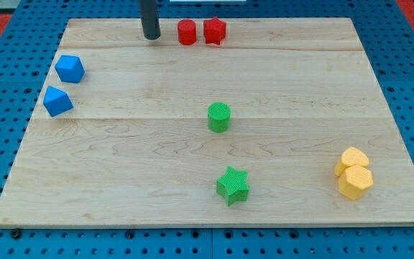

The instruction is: Slide green circle towards green star

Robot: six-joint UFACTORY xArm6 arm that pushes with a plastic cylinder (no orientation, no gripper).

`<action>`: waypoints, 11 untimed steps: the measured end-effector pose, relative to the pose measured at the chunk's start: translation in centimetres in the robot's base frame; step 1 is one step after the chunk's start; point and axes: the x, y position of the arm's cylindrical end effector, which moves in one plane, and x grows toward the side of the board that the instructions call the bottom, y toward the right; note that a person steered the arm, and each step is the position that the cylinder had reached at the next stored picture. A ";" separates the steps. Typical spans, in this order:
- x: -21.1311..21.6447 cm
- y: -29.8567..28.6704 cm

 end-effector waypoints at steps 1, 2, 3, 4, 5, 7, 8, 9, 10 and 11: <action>0.0 3.7; 0.1 4.0; 4.6 2.9; 8.2 2.9; 8.5 2.9; 12.4 7.0; 15.1 11.6; 17.7 13.4; 20.7 13.4; 23.1 12.2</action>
